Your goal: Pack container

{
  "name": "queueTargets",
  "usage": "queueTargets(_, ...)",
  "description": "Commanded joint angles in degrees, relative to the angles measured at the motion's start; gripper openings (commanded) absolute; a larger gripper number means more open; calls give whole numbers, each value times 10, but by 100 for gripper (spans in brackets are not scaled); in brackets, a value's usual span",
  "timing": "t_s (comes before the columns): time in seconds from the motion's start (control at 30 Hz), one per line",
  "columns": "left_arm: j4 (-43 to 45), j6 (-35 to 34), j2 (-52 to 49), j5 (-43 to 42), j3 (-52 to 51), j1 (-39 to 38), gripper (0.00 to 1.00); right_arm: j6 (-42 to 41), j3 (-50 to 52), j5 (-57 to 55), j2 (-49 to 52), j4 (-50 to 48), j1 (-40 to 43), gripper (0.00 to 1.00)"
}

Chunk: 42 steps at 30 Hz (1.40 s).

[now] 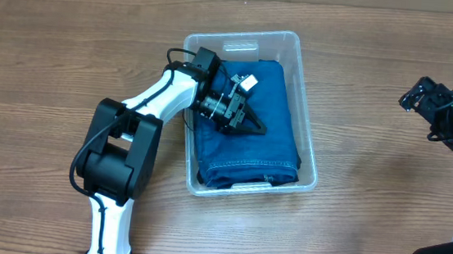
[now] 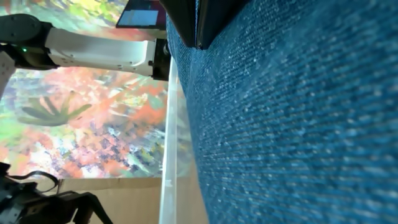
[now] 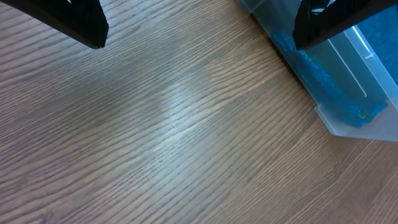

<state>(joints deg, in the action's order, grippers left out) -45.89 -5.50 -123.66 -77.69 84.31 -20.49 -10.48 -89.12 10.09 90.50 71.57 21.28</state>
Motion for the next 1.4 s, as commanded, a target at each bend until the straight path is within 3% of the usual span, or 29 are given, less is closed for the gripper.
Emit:
queueTargets(0.0,-21,17,-18,162,-20,-5,4,2,-1,2,-2,-1,-3,100)
queueTargets(0.1,-23,39,48,198,-19,-1,4,2,-1,3,-2,-1,-3,100)
queueTargets(0.23,-26,50,208,349,-5,21,9,35,-1,26,-2,0,-19,100)
queueTargets(0.27,-26,26,290,390,-5,54,48,58,0,20,-2,21,-55,90)
queueTargets(0.3,-37,12,361,421,-5,100,63,60,11,13,-2,35,-89,73)
queueTargets(0.37,-56,9,409,461,-5,143,63,58,49,14,-2,37,-133,57)
queueTargets(0.47,-97,-32,454,557,-5,202,63,41,131,17,-2,2,-182,51)
queueTargets(0.53,-125,-72,470,608,-5,241,64,41,190,17,-1,-31,-214,51)
queueTargets(0.63,-168,-89,472,620,-5,298,71,49,265,27,0,-84,-270,52)
queueTargets(0.83,-191,-82,468,620,-6,333,71,92,275,70,0,-144,-350,53)
queueTargets(1.03,-192,-70,468,621,-6,333,72,-40,259,-87,-1,-183,-341,77)
queueTargets(1.13,-195,-63,468,620,-6,333,73,-45,221,-94,0,-228,-308,98)
queueTargets(1.27,-202,-63,468,620,-6,332,73,14,212,-43,3,-322,-300,100)
queueTargets(1.37,-203,-63,468,620,-6,332,72,8,212,-33,26,-350,-303,100)
